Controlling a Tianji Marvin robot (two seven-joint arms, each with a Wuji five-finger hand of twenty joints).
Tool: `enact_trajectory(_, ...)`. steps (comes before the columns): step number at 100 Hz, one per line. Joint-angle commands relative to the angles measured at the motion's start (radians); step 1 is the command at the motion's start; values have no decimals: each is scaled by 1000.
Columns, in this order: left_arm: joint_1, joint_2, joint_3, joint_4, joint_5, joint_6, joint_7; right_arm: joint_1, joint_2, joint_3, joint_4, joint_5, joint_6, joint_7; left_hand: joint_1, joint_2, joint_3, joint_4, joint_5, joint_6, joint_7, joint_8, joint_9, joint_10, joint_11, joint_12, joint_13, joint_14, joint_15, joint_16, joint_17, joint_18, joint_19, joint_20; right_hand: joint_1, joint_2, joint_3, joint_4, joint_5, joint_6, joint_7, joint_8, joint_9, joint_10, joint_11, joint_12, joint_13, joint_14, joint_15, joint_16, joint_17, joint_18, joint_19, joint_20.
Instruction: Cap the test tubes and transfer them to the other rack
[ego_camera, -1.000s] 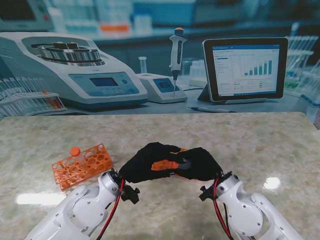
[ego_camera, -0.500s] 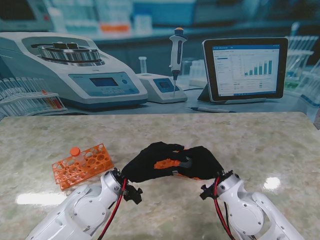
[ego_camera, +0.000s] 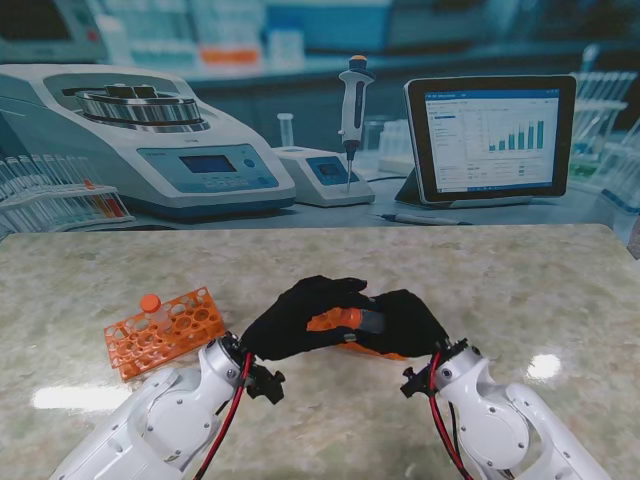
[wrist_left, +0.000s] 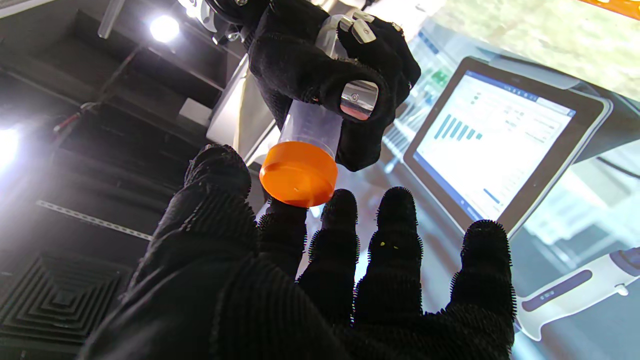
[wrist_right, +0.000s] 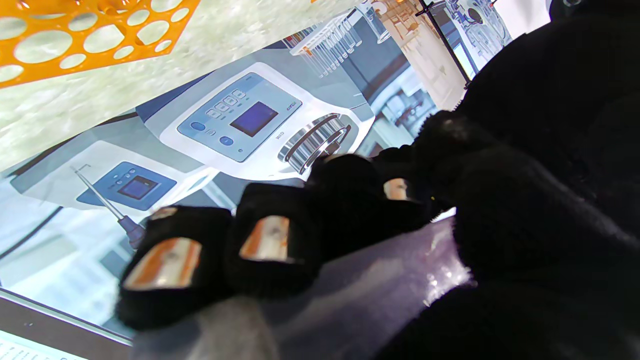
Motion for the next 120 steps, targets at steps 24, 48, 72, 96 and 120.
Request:
enact_trajectory(24, 2, -4, -5, -28, 3, 6, 8, -11, -4, -1, -8, 0, -3, -1, -28, 25, -25, 11, -77, -65, -54, 25, -39, -10, -9, 15, -29, -8, -5, 16, -18, -22, -48, 40, 15, 16, 6, -17, 44, -6, 68, 26, 41, -20, 16, 15, 18, -130, 187, 75, 59, -61, 257, 54)
enact_trajectory(48, 12, 3, -31, -39, 8, 29, -13, -15, -4, 1, -10, -2, -3, -3, -38, 15, -27, 12, -86, 25, -63, 28, -62, -9, -12, 19, -47, -18, -13, 14, -28, -25, -60, 41, 15, 16, 6, -17, 44, -6, 68, 26, 41, -20, 16, 15, 18, -130, 187, 75, 59, -61, 257, 54)
enact_trajectory(72, 30, 6, -52, -29, 25, 28, -12, -13, -3, 1, -10, -7, -3, -4, -56, -35, -32, 8, -103, 46, -68, 45, -78, -11, -11, 26, -62, -28, -15, 15, -33, -26, -71, 45, 15, 16, 7, -17, 45, -4, 68, 25, 41, -20, 17, 16, 18, -130, 187, 75, 59, -61, 257, 54)
enact_trajectory(96, 29, 4, -45, -9, 60, 34, 13, -14, -2, 3, -10, -11, -3, -2, -45, -124, -24, 2, -104, 60, -60, 70, -81, -8, -6, 31, -55, -24, -11, 16, -22, -19, -69, 53, 15, 15, 6, -17, 45, -4, 68, 25, 41, -20, 17, 16, 18, -130, 187, 75, 59, -61, 257, 54)
enact_trajectory(120, 11, -2, -17, 6, 81, 41, 41, -15, -2, 4, -12, -12, -4, -1, -37, -154, -3, -1, -83, 67, -50, 84, -78, -6, -1, 34, -46, -27, -4, 20, -15, -16, -55, 61, 14, 15, 7, -17, 46, -4, 68, 25, 41, -20, 16, 16, 18, -130, 187, 75, 59, -61, 257, 54)
